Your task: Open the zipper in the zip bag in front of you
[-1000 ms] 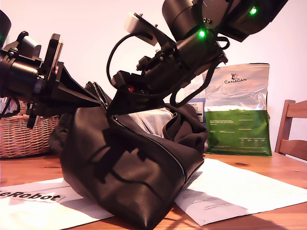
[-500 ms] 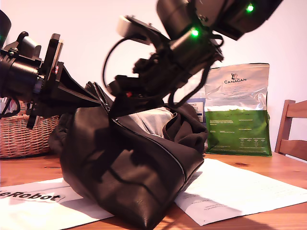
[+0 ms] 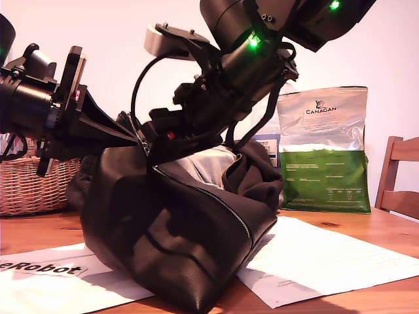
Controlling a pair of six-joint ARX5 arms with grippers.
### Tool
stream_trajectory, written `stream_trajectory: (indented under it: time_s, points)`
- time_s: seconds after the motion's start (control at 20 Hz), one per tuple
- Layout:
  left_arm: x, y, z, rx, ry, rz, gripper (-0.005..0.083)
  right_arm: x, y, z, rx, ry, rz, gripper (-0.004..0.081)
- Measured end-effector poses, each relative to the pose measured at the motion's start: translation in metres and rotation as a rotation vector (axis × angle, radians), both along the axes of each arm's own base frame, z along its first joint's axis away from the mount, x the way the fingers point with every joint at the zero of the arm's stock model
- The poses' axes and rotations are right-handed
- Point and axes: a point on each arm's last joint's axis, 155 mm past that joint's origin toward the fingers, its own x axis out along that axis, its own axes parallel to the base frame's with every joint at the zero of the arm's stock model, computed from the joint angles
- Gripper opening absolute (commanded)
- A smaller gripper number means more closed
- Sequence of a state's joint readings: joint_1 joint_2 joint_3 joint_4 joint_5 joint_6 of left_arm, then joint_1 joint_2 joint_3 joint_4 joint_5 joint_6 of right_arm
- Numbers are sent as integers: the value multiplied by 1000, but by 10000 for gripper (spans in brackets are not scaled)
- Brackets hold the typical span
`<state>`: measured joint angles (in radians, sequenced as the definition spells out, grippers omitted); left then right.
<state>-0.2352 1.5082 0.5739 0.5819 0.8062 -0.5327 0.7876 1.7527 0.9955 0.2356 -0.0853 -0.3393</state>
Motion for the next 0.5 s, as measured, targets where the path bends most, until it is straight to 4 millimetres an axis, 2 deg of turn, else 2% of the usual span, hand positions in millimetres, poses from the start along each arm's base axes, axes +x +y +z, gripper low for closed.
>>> stream_trajectory:
  time_s: [0.15, 0.5]
  points:
    - [-1, 0, 0, -1, 2, -3, -25, -3, 2, -1, -5, -1, 6, 93]
    - [-1, -1, 0, -2, 2, -7, -25, -5, 4, -1, -5, 1, 11, 47]
